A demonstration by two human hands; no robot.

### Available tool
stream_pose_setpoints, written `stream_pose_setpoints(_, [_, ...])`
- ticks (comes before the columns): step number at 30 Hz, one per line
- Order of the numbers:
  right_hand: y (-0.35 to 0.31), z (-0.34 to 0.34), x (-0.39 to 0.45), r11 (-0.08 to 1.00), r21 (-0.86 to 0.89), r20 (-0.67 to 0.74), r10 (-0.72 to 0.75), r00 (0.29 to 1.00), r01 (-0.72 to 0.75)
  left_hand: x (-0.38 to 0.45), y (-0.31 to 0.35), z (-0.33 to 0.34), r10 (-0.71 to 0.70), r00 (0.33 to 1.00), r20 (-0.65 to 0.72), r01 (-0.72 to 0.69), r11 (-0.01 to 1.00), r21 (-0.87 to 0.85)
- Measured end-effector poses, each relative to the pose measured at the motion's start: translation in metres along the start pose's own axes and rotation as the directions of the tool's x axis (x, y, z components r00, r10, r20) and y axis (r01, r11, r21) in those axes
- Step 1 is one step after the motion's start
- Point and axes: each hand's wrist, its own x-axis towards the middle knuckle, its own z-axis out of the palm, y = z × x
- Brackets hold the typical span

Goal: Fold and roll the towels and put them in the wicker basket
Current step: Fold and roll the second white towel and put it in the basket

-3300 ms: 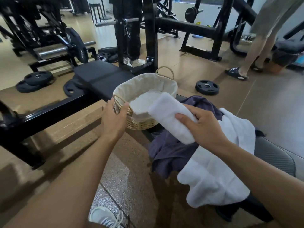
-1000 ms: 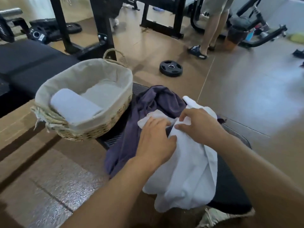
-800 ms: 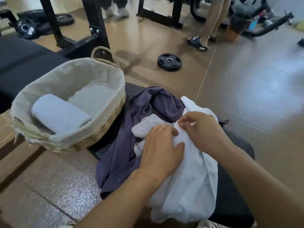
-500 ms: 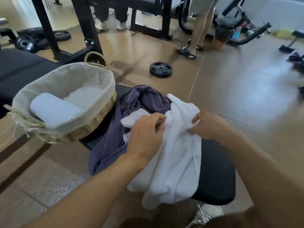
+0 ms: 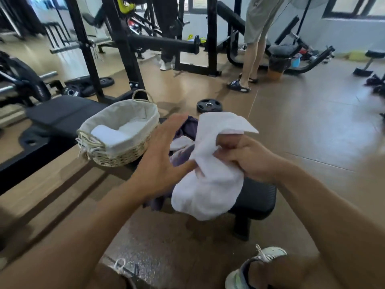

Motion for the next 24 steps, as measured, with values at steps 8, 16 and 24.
stream_pose_setpoints(8, [-0.034,-0.011,-0.001,0.813,-0.566,0.358,0.097,0.929,0.134,-0.024,-0.002,0.01,-0.085,0.956,0.28,0.158,0.955,-0.251])
stream_pose_setpoints(16, [0.027,-0.005,0.03,0.81,-0.586,0.213,0.128,0.969,0.022,-0.025,-0.062,0.019,-0.314,0.931,0.184,0.363,0.847,-0.388])
stream_pose_setpoints(24, [0.033,-0.078,0.051,0.758,-0.564,0.082,0.447,0.891,-0.328,0.009,-0.114,-0.018,-0.462,0.848,-0.26,0.474,0.88,-0.018])
